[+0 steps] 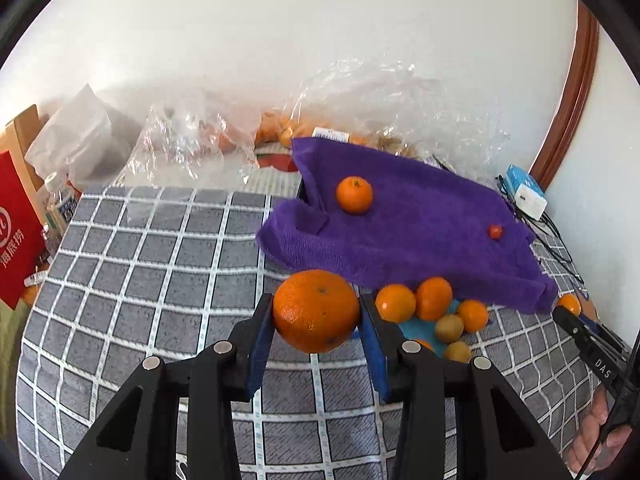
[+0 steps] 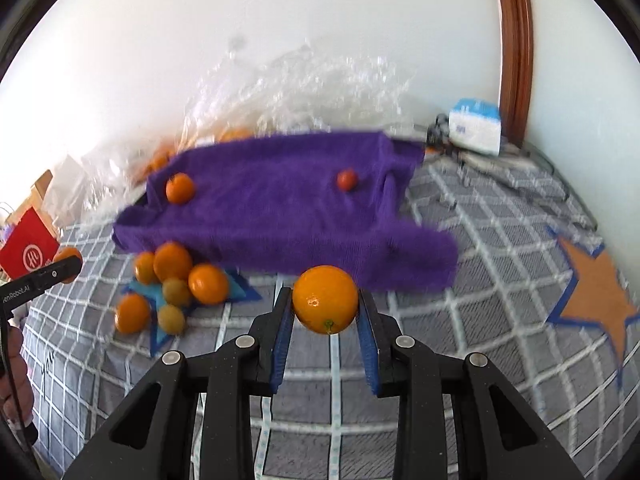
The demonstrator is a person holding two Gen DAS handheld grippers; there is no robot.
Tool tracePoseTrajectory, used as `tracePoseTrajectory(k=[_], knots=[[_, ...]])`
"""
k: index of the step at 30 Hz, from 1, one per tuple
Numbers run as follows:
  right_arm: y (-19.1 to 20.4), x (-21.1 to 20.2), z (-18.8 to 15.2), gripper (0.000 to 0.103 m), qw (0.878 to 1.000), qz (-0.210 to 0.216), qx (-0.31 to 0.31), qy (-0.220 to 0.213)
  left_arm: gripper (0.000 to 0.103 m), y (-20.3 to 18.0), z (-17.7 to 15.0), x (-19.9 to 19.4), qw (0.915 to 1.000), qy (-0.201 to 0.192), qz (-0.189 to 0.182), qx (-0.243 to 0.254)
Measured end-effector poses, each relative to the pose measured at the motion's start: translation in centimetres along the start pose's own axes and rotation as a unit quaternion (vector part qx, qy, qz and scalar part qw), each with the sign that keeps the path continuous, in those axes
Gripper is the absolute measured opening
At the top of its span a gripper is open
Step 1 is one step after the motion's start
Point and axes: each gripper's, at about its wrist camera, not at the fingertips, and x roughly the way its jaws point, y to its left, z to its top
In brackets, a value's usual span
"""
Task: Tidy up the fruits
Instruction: 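Carry both oranges onto the purple towel and open both grippers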
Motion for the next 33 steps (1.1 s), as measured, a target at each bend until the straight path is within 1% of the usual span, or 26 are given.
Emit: tracePoseTrajectory(k=[6,11,16,18,21,26,28,30,33], knots=[[-0.4,-0.6,4.2,0.031,0.999,0.004,0.000,-0.037,0.039,-1.0,3.0,0.2,0.9997,-0.023,0.002,0.001],[-1.0,0.2,7.9,0.031,0.998,0.000,0.000,-0.063,0.039,-1.4,5.3,1.1,0.9993,-0.037,0.005,-0.002],[-1.3,2.6,10.8,0.031,0.998,-0.011,0.002,-0.065,0.039,-1.6,7.0,3.3,0.9991,-0.040,0.000,-0.015],[-1.2,4.0,11.7,0.031,0.998,-0.013,0.002,-0.062,0.039,-2.0,7.6,4.4,0.9990,-0.045,0.000,-0.010],[-1.1,6.2,12.0,0.031,0.999,-0.006,0.008,-0.052,0.039,-2.5,7.8,6.2,0.9989,-0.047,-0.004,-0.005],[-0.9,10.2,10.0,0.031,1.000,-0.011,0.004,-0.016,0.039,-2.3,6.9,9.7,0.9993,-0.031,-0.009,-0.017],[-1.0,11.0,9.4,0.031,1.000,-0.013,0.004,-0.001,0.039,-2.0,6.4,10.6,0.9995,-0.024,-0.009,-0.021],[-1.3,11.1,9.3,0.031,1.000,-0.006,0.009,-0.003,0.039,-1.7,6.2,11.2,0.9996,-0.010,-0.008,-0.025],[-1.5,11.3,9.2,0.031,1.000,-0.011,0.010,0.000,0.039,-1.6,5.9,11.3,0.9994,-0.013,-0.015,-0.027]])
